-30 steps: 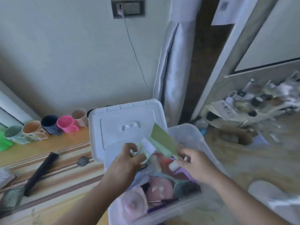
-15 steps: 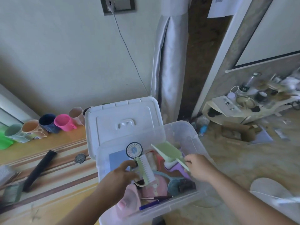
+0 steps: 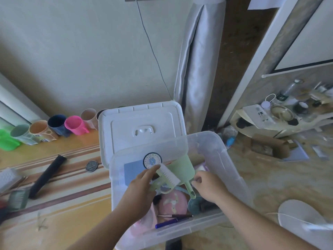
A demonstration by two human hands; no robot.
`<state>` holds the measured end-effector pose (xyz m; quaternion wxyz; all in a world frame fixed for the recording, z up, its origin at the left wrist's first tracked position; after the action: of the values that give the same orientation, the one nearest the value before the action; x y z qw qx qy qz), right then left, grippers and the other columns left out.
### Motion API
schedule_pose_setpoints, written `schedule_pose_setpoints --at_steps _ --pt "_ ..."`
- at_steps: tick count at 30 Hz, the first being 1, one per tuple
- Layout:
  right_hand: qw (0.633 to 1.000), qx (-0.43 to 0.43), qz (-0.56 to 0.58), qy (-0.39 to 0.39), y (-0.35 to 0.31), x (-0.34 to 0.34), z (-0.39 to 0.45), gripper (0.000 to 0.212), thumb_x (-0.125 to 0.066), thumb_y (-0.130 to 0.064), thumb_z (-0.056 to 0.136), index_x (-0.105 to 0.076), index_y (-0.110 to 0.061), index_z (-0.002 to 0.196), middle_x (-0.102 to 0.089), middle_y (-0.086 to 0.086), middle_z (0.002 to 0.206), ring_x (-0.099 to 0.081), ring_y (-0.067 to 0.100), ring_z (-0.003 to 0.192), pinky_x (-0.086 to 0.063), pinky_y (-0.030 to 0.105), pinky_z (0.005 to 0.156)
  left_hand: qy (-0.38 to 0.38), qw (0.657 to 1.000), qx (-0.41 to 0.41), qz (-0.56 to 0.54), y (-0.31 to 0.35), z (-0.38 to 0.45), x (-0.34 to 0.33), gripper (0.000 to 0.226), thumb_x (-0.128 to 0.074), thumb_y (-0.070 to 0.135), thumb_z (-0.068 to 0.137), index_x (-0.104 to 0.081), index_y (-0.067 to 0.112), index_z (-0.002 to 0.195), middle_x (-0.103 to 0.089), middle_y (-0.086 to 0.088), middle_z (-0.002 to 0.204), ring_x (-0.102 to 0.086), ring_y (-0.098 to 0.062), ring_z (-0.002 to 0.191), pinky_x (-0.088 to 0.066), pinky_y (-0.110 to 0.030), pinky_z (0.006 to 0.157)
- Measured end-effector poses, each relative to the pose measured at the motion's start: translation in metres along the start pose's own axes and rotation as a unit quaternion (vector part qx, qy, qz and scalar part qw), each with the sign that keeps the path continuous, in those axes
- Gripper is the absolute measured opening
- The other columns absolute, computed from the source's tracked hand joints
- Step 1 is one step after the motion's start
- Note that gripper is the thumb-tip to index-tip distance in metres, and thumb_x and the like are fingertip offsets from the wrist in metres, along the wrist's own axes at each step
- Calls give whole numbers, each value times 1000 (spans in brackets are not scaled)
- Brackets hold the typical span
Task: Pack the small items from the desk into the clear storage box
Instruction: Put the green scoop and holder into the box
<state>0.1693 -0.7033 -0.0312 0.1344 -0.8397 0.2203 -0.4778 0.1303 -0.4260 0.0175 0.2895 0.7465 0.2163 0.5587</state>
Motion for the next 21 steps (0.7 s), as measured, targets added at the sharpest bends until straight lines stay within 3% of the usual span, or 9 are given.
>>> schedule_pose_setpoints --at_steps 3,5,7,9,13,16,18,21 --pt "978 10 195 -67 -17 13 -23 23 -67 -23 98 -74 -26 119 -75 -10 111 -68 8 98 -52 25 86 5 998 9 -61 15 4 -9 74 -69 19 90 -36 61 142 -52 18 125 -64 0 92 -49 -13 82" --pt "912 -18 378 -156 -30 17 -40 19 -69 -17 99 -76 -20 116 -78 1 104 -68 17 85 -51 28 75 23 995 11 -98 25 7 -18 76 -71 14 87 -39 63 137 -47 15 126 -66 4 89 -51 -16 85" --pt "841 -44 498 -205 -39 17 -52 21 -69 -21 102 -73 -14 121 -76 9 105 -68 27 86 -52 32 75 40 990 9 -134 38 10 -27 77 -78 11 82 -42 57 132 -44 12 125 -68 3 86 -50 -12 83" --pt "807 -48 555 -195 -47 13 -57 24 -68 -23 102 -71 -14 124 -76 12 107 -69 28 86 -53 36 78 48 988 3 -145 47 14 -36 75 -83 15 76 -44 52 128 -43 13 122 -68 -3 85 -54 -16 82" --pt "783 -62 610 -104 -50 1 -51 23 -63 -16 105 -71 -16 127 -78 11 113 -73 23 91 -57 38 82 27 991 -42 -124 56 16 -51 63 -83 23 74 -47 44 122 -45 15 117 -65 -4 90 -55 -22 86" --pt "798 -68 594 -75 -40 9 -40 22 -64 -10 104 -70 -13 124 -78 15 114 -74 32 97 -59 46 89 1 992 -97 -77 48 11 -51 50 -77 34 84 -50 37 126 -46 15 116 -60 -2 98 -52 -20 89" --pt "860 -72 505 -34 -30 17 -26 20 -68 -7 101 -71 -14 119 -81 10 103 -74 31 86 -61 45 81 -12 993 -113 -14 34 4 -48 40 -69 41 89 -51 37 125 -44 16 117 -56 -2 94 -51 -23 85" --pt "941 -48 335 2 -21 17 0 31 -79 -13 90 -68 -29 115 -80 -1 98 -77 23 81 -65 46 76 -1 995 -84 52 4 -7 -41 36 -61 31 89 -55 35 124 -46 10 124 -59 -14 93 -52 -30 77"
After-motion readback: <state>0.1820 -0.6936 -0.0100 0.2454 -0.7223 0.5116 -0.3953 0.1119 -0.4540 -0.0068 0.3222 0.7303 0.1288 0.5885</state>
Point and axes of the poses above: each hand's wrist, its own z-axis towards the middle knuckle, its own x-axis out of the back of the hand, y = z × x, the point moved 1 cm from there along z, towards the middle knuckle
